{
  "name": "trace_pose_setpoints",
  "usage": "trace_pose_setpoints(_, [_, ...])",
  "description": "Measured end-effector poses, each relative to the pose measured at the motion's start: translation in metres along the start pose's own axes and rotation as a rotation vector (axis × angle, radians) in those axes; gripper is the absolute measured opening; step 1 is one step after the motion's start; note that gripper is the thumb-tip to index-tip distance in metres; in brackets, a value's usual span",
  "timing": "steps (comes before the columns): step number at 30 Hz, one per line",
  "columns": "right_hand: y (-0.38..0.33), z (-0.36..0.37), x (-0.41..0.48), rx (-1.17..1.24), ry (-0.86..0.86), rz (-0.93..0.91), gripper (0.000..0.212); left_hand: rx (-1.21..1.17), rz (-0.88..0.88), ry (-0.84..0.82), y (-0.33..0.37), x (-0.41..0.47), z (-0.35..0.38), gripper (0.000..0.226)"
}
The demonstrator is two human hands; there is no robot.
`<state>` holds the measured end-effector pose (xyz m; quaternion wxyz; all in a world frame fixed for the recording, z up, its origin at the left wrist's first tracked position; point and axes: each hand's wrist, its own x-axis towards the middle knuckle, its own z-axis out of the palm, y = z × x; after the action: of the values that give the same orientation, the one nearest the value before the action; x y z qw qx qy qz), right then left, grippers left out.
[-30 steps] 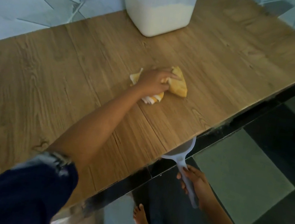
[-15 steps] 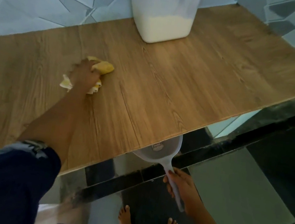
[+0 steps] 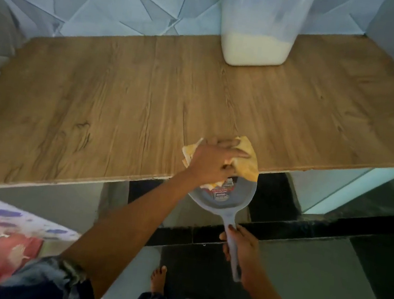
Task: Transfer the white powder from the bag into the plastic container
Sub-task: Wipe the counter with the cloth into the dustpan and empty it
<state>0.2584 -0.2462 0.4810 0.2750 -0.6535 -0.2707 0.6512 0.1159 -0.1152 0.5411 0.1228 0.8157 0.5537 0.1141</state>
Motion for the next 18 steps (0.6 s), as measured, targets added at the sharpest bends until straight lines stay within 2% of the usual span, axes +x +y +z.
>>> trace_pose_setpoints(2, [-0.002, -0.003, -0.005, 0.004, -0.02, -0.011, 0.017, -0.19, 0.106, 0.013, 0.0, -0.019, -0.005, 0.05])
trace_pose_setpoints(4, [-0.003, -0.009, -0.009, 0.015, -0.047, -0.036, 0.016, -0.328, 0.075, 0.18, -0.015, -0.036, -0.017, 0.051])
trace_pose_setpoints(5, [-0.004, -0.011, -0.011, 0.025, -0.058, -0.043, 0.015, -0.352, -0.024, 0.308, -0.03, -0.042, -0.025, 0.05])
trace_pose_setpoints(7, [-0.006, -0.016, -0.014, 0.055, -0.069, -0.048, 0.013, -0.252, -0.359, 0.482, -0.074, -0.055, -0.041, 0.044])
trace_pose_setpoints(9, [-0.007, -0.021, -0.014, 0.056, -0.081, -0.053, 0.012, -0.083, -0.769, 0.479, -0.12, -0.068, -0.05, 0.041])
trace_pose_setpoints(11, [-0.007, -0.024, -0.015, 0.03, -0.088, -0.063, 0.013, 0.007, -1.008, 0.438, -0.131, -0.077, -0.049, 0.044])
trace_pose_setpoints(12, [-0.008, -0.026, -0.016, 0.028, -0.091, -0.072, 0.013, 0.042, -1.036, 0.422, -0.121, -0.075, -0.047, 0.044])
trace_pose_setpoints(14, [-0.009, -0.027, -0.018, 0.034, -0.091, -0.088, 0.016, 0.061, -0.984, 0.383, -0.087, -0.06, -0.036, 0.043])
trace_pose_setpoints(18, [-0.011, -0.032, -0.022, 0.043, -0.077, -0.075, 0.016, 0.099, -0.664, 0.259, 0.011, -0.024, 0.0, 0.046])
